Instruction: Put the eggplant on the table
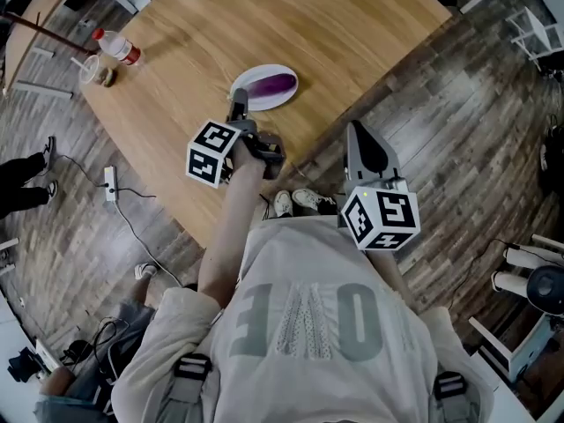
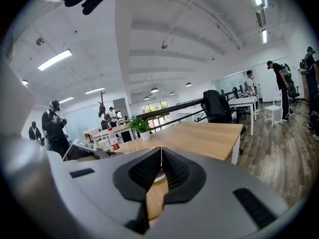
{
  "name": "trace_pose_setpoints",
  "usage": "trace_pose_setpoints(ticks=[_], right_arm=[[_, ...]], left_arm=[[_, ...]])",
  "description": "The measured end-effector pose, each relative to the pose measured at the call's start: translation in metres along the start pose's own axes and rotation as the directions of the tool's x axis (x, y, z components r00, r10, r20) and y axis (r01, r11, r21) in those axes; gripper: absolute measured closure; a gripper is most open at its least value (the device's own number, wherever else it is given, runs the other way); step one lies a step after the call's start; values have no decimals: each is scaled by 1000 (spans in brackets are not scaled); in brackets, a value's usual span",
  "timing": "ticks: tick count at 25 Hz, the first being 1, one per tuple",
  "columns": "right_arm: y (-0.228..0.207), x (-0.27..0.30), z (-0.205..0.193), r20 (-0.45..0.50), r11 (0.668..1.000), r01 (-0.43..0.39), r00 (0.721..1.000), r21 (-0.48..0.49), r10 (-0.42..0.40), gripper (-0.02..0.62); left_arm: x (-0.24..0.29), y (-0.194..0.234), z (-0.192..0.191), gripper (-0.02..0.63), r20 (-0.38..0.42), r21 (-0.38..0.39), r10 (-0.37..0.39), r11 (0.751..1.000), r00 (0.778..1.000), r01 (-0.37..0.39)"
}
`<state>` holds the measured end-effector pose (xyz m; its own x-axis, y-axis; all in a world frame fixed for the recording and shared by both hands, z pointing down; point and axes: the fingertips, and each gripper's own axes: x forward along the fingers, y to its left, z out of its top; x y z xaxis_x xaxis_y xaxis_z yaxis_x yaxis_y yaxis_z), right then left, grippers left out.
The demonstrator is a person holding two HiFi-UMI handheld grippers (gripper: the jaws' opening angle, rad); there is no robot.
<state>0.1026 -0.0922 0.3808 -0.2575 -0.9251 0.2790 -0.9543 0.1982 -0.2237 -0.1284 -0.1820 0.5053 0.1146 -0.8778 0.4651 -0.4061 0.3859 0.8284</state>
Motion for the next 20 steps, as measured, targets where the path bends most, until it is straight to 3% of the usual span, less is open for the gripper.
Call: trace_pose_setpoints(ticks=[2,4,6,8,10,12,15,17,20], right_arm=[[4,-1,3,12,1000,-10,1000,-4,10,575],[4,-1,7,20,1000,-19,1000,-3,19,575],[3,-1,13,31,1000,-27,999,1,27,575],[1,-1,20,47,999,-35,998,1,35,574],[1,1,27,64,999,-44,997,-3,44,575],[3,4,34,85,999,-54,995,-5,54,575],[11,8,46,118,997,-74,990,-14,75,575],[17,11,55,140,995,-94,986,-20,95,574],[27,12,69,179,992,-123,976,-41,128,574]], left_arm=[[-19,-21,21,224,87,123,-51,992,995,40],[-40,-47,41,224,184,264,-109,963,977,58],[-59,-74,55,224,259,393,-184,917,948,71],[-77,-102,62,224,306,514,-275,854,911,85],[-98,-131,66,224,348,644,-368,762,862,65],[-122,-158,68,224,371,762,-464,648,804,23],[-154,-192,64,225,366,868,-580,495,728,-42],[-169,-207,59,225,354,906,-627,415,694,-87],[-183,-222,47,225,314,942,-669,309,674,-132]])
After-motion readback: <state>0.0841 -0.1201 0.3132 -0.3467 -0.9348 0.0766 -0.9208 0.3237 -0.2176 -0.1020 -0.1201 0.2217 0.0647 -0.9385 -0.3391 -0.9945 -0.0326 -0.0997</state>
